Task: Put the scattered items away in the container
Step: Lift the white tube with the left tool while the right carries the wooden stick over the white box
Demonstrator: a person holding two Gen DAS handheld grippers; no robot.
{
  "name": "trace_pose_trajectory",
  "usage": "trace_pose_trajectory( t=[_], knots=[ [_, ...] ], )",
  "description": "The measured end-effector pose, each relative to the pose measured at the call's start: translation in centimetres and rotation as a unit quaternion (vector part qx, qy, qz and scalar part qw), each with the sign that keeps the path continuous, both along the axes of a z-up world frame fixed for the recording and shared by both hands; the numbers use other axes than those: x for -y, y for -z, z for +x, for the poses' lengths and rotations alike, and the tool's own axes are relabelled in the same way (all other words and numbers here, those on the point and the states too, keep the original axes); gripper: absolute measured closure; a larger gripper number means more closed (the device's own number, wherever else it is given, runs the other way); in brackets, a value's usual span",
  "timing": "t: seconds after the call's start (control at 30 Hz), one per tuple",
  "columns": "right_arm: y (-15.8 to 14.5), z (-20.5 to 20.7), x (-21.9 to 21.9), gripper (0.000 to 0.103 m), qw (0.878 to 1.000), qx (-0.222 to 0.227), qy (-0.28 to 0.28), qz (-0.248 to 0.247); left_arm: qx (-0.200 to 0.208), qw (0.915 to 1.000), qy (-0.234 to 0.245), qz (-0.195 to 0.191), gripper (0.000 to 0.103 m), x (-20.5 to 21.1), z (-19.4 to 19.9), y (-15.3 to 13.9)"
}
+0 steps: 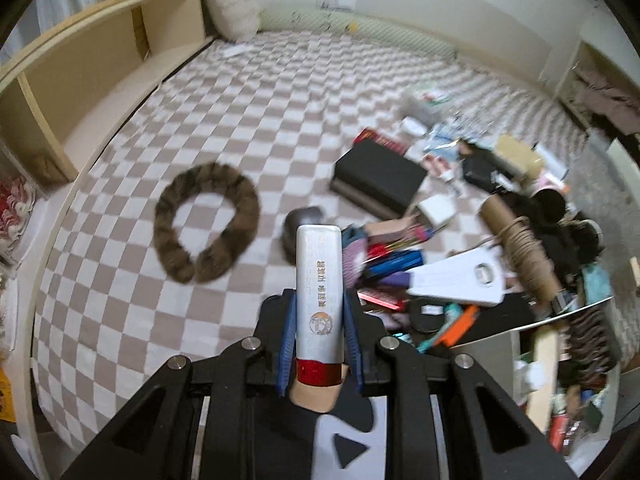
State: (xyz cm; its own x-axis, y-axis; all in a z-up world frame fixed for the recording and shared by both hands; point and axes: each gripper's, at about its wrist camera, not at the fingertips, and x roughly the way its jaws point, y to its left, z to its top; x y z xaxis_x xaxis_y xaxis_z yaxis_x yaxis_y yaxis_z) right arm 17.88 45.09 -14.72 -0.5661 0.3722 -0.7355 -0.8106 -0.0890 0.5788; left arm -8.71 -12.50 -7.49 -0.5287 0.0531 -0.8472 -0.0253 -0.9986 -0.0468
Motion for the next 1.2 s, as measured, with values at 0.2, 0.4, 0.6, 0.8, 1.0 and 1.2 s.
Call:
trace_pose_trajectory(
  t=[0.2,0.4,0.6,0.8,1.0,1.2],
  knots=[
    [-2.8,-5.3,0.1,0.090,0.998,-0.045,-0.043,0.027,-0.008,0.9991,0.036,0.020,0.080,-2.2,0.9,-0.8],
    [-4.4,-10.6,0.6,0.090,0.991,-0.076,-0.103,0.042,0.001,0.9971,0.073,0.022,0.080,-4.6,1.1,-0.6],
    [-5.4,-15.3,2.0,0.090,0.982,-0.082,-0.161,0.047,0.011,0.9946,0.101,0.018,0.080,-7.0,0.3,0.1],
    [-5.3,-19.3,4.1,0.090,0.971,-0.091,-0.218,0.028,0.021,0.9926,0.118,0.020,0.080,-9.0,-0.1,0.5],
    [-4.8,-22.7,6.1,0.090,0.958,-0.072,-0.277,0.013,0.025,0.9873,0.152,0.040,0.080,-11.7,0.9,-0.2],
    [-3.9,-24.9,7.7,0.090,0.946,-0.057,-0.318,0.000,0.025,0.9785,0.199,0.047,0.080,-15.0,2.5,-0.7]
  ],
)
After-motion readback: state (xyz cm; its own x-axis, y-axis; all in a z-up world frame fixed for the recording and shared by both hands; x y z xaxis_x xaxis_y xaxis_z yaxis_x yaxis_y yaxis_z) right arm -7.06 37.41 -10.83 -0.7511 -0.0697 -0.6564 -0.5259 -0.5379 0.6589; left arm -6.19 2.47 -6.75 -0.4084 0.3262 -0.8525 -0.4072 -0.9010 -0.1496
